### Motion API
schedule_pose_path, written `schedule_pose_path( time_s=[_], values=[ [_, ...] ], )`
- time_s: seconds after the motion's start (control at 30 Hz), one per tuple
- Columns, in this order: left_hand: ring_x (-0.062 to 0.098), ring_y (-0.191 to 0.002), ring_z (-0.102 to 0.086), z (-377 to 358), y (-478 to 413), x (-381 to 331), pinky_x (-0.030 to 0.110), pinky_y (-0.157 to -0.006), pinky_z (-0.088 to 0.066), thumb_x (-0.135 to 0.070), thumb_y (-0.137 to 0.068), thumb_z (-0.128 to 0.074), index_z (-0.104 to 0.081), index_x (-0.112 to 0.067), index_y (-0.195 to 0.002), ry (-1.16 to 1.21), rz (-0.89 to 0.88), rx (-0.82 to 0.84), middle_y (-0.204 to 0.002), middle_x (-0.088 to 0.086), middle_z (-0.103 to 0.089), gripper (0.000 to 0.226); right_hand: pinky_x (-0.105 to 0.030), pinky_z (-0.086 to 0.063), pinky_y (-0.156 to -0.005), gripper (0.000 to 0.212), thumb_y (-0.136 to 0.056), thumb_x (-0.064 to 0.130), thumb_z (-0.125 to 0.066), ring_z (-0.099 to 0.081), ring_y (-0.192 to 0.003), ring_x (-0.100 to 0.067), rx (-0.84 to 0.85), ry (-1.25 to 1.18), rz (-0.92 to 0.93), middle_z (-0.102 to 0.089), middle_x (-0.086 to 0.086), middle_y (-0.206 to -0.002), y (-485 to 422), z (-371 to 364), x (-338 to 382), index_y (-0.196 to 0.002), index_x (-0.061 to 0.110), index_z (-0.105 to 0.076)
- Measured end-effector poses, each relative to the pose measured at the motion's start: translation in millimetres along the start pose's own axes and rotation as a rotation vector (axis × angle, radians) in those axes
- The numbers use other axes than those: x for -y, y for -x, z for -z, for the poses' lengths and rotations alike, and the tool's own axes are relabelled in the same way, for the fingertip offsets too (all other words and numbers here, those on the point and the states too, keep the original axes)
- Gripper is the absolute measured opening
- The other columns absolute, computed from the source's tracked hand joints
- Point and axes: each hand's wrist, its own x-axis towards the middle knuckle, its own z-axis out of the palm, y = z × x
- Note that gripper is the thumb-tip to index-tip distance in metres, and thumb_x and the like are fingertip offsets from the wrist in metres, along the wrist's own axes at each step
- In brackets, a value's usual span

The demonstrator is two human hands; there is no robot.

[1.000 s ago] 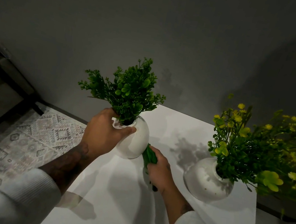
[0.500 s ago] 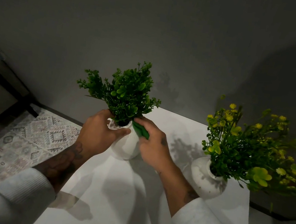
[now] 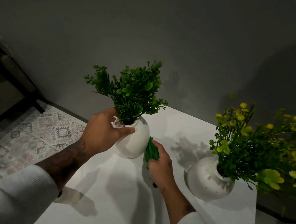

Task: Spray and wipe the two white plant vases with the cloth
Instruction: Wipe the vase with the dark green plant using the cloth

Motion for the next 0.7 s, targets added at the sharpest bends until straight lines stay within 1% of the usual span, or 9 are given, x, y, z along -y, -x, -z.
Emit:
schedule_pose_path(
  time_s=[0.1,0.17,0.3,0.33,0.4,0.47,0.53,0.6,0.7],
  values=[
    [0.008,-0.091,-0.056,0.6,-0.7,0.2,0.023,-0.074,-0.040,-0.055,-0.067,-0.078,-0.062,-0.032,-0.109,-0.007,-0.001,0.015,-0.099,-0.018,-0.060,0.050,-0.032,-0.056,-0.068,0.065,-0.082,-0.002,-0.042,-0.065,-0.082,-0.015,0.086,0.029,-0.121,-0.067,0.003,-0.100,-4.2,-0.1,-5.2,-0.130,0.040,-0.051],
    [0.009,-0.092,-0.056,0.7,-1.2,0.0,0.024,-0.075,-0.041,-0.056,-0.068,-0.077,-0.061,-0.032,-0.110,-0.014,-0.002,0.021,-0.103,-0.016,-0.062,0.051,-0.036,-0.056,-0.062,0.064,-0.080,-0.003,-0.040,-0.065,-0.071,-0.019,0.095,-0.025,-0.170,-0.069,-0.002,-0.091,-7.6,0.7,-5.3,-0.122,0.042,-0.056],
    [0.009,-0.092,-0.056,-0.2,-1.2,0.6,0.025,-0.075,-0.042,-0.055,-0.068,-0.077,-0.061,-0.033,-0.109,-0.004,0.000,0.023,-0.108,-0.011,-0.065,0.049,-0.038,-0.059,-0.071,0.058,-0.075,-0.006,-0.043,-0.066,-0.074,-0.016,0.073,-0.081,-0.128,-0.070,-0.002,-0.094,-18.1,5.4,8.2,-0.106,0.038,-0.065],
    [0.009,-0.092,-0.056,-0.5,-1.4,0.7,0.025,-0.075,-0.042,-0.055,-0.068,-0.077,-0.061,-0.033,-0.108,-0.006,0.004,0.025,-0.108,-0.011,-0.065,0.048,-0.038,-0.059,-0.075,0.059,-0.075,-0.006,-0.043,-0.066,-0.081,-0.015,0.061,-0.080,-0.095,-0.070,0.000,-0.099,-21.0,7.4,13.4,-0.106,0.038,-0.066],
    [0.009,-0.092,-0.056,-1.0,-1.8,0.9,0.025,-0.075,-0.041,-0.056,-0.068,-0.077,-0.060,-0.033,-0.108,-0.009,0.008,0.026,-0.108,-0.011,-0.065,0.049,-0.036,-0.057,-0.084,0.063,-0.075,-0.009,-0.043,-0.064,-0.097,-0.017,0.046,-0.065,-0.024,-0.067,0.003,-0.113,-26.4,13.0,26.0,-0.116,0.034,-0.066],
    [0.009,-0.092,-0.055,-1.0,-1.5,1.3,0.025,-0.075,-0.041,-0.056,-0.068,-0.077,-0.060,-0.033,-0.109,-0.006,0.006,0.021,-0.108,-0.012,-0.064,0.050,-0.030,-0.054,-0.076,0.068,-0.075,-0.010,-0.043,-0.062,-0.100,-0.018,0.054,-0.048,0.046,-0.066,0.005,-0.116,-30.0,19.1,39.9,-0.121,0.035,-0.064],
    [0.009,-0.092,-0.056,-0.9,-0.5,1.7,0.025,-0.075,-0.041,-0.056,-0.067,-0.077,-0.060,-0.034,-0.108,-0.001,0.009,0.015,-0.108,-0.012,-0.065,0.050,-0.030,-0.055,-0.070,0.070,-0.073,-0.010,-0.043,-0.064,-0.094,-0.020,0.074,-0.014,0.132,-0.068,0.007,-0.113,-31.7,23.0,53.9,-0.117,0.040,-0.066],
    [0.010,-0.094,-0.058,-0.8,-0.6,1.8,0.026,-0.075,-0.042,-0.057,-0.066,-0.077,-0.060,-0.035,-0.107,-0.004,0.011,0.018,-0.108,-0.012,-0.065,0.050,-0.029,-0.056,-0.080,0.070,-0.072,-0.010,-0.042,-0.064,-0.100,-0.016,0.105,0.030,0.236,-0.068,0.011,-0.114,-31.6,22.9,66.9,-0.115,0.040,-0.067],
    [0.012,-0.097,-0.060,-1.3,-1.2,1.8,0.027,-0.077,-0.045,-0.056,-0.066,-0.078,-0.061,-0.035,-0.107,0.003,0.016,0.025,-0.109,-0.013,-0.066,0.049,-0.020,-0.048,-0.096,0.065,-0.074,-0.012,-0.044,-0.058,-0.111,-0.006,0.122,0.091,0.367,-0.065,0.016,-0.118,-25.9,16.3,76.9,-0.116,0.031,-0.069]
  ],
)
